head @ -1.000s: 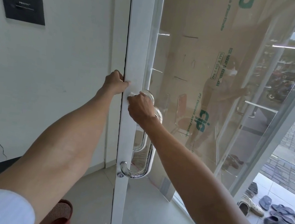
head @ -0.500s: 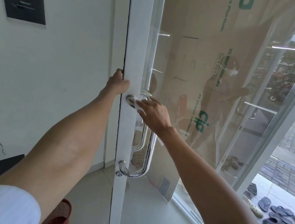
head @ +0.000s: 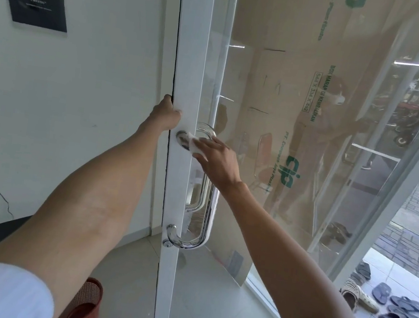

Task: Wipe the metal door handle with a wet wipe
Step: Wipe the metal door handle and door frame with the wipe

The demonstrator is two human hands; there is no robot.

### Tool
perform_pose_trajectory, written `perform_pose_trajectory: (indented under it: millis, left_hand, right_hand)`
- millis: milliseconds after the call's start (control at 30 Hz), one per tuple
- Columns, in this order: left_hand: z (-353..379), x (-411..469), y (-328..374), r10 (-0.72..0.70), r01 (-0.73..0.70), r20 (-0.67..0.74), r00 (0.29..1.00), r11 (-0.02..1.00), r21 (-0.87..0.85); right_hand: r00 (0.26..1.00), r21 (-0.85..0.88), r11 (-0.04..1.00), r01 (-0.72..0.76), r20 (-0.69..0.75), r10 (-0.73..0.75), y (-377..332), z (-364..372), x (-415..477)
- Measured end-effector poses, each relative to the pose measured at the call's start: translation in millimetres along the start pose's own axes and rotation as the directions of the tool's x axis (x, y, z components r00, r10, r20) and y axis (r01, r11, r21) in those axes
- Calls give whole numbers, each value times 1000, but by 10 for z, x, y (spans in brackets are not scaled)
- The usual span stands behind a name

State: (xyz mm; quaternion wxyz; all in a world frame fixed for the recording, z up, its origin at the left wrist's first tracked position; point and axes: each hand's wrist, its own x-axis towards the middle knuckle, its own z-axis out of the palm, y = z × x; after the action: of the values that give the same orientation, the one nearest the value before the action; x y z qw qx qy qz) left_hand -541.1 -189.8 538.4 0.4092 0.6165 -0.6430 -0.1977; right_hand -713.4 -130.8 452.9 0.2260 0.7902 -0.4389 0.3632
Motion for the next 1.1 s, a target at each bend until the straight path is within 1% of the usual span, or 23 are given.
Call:
perform_pose_trajectory:
  millis: [133, 200, 267, 433, 500, 567, 667, 733, 800, 967, 1100]
  left_hand:
    - [49, 18, -59, 5, -6, -15, 1000, 1000, -25]
    - [70, 16, -90, 0, -1, -32, 999, 999, -41]
    - [86, 18, -104, -3, 1, -39, 999, 999, -49]
    - [158, 50, -131, 0, -7, -92, 996, 997, -78]
    - [189, 57, -134, 0, -9, -106, 994, 997, -76]
    - [201, 71, -130, 0, -8, -107, 994, 997, -76]
    - [186, 100, -130, -9, 1, -98, 995, 997, -80]
    - [186, 106, -132, -15, 8, -94, 995, 996, -83]
    - [194, 104, -139, -12, 4, -93, 996, 996, -91]
    - [239, 93, -156, -3, -10, -105, 994, 992, -123]
    - [269, 79, -181, 25, -45, -131, 991, 987, -156]
  right_hand:
    - [979, 75, 994, -82, -179, 95, 130, 83, -205]
    - [962, 91, 990, -108, -243, 128, 135, 82, -266]
    - [965, 72, 993, -94, -240, 109, 139, 77, -265]
    - [993, -8, 1000, 26, -115, -27, 168, 46, -93]
    - [993, -7, 1000, 29, -111, -30, 183, 54, -91]
    - [987, 41, 999, -30, -157, 36, 199, 84, -147]
    - [945, 148, 978, -148, -271, 184, 217, 209, -279]
    - [908, 221, 949, -224, -306, 286, 205, 272, -391]
    - [881, 264, 924, -276, -315, 353, 212, 322, -510]
    - [863, 239, 907, -348, -295, 409, 161, 289, -562]
    - [888, 228, 924, -307, -280, 364, 158, 238, -348]
